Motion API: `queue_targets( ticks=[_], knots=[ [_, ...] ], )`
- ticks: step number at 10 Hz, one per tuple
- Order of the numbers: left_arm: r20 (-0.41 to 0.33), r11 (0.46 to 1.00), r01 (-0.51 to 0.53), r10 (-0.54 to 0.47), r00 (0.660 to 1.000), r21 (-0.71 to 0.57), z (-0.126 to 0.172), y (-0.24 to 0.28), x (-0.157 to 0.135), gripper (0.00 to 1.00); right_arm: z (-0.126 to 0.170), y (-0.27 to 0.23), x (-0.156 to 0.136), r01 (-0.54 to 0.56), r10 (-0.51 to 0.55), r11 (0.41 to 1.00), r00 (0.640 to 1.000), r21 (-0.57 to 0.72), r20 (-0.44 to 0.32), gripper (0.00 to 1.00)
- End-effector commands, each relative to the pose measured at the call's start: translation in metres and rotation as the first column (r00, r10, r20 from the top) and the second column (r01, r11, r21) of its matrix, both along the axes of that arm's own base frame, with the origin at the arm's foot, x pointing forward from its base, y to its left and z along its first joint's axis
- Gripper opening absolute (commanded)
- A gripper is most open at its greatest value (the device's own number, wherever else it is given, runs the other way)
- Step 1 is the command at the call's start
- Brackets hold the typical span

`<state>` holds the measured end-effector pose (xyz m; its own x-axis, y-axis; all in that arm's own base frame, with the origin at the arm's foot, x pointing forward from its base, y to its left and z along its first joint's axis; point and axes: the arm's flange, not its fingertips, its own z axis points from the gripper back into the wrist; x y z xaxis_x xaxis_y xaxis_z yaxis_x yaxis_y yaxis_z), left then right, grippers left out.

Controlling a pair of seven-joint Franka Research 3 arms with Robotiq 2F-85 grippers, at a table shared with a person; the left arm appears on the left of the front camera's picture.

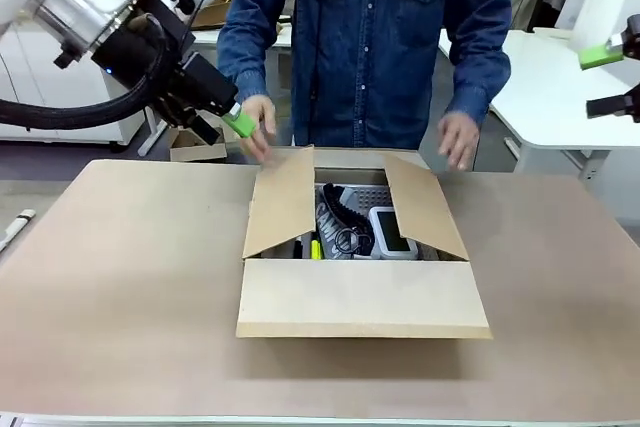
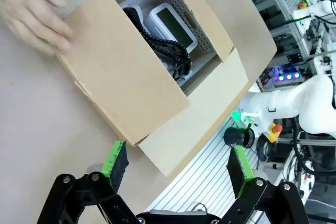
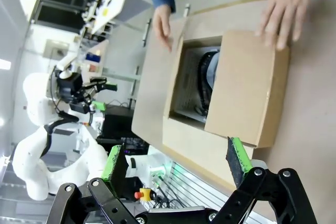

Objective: Pack the gift set into the box.
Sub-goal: Press and hold the closed box until the human finishes sealing it.

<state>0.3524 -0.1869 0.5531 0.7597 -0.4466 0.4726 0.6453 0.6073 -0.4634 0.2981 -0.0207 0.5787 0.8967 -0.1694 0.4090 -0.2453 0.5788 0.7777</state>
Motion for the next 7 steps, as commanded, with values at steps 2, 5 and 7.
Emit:
queue_targets(
  ticks=[2, 5, 7],
  knots=[
    [-0.004, 1.0, 0.003, -0.003, 1.0, 0.01, 0.0007, 0.002, -0.0003, 1.0, 0.0001, 0.0013, 0.0034, -0.017, 0.016, 1.0, 0.999, 0.019, 0.031, 1.0],
    [-0.004, 1.0, 0.003, -0.003, 1.0, 0.01, 0.0007, 0.002, -0.0003, 1.0, 0.0001, 0.0013, 0.0034, -0.017, 0.016, 1.0, 0.999, 0.019, 0.031, 1.0],
    [-0.004, 1.0, 0.003, -0.003, 1.0, 0.01, 0.0007, 0.002, -0.0003, 1.0, 0.0001, 0.0013, 0.0034, -0.017, 0.016, 1.0, 0.999, 0.019, 0.031, 1.0]
  ],
)
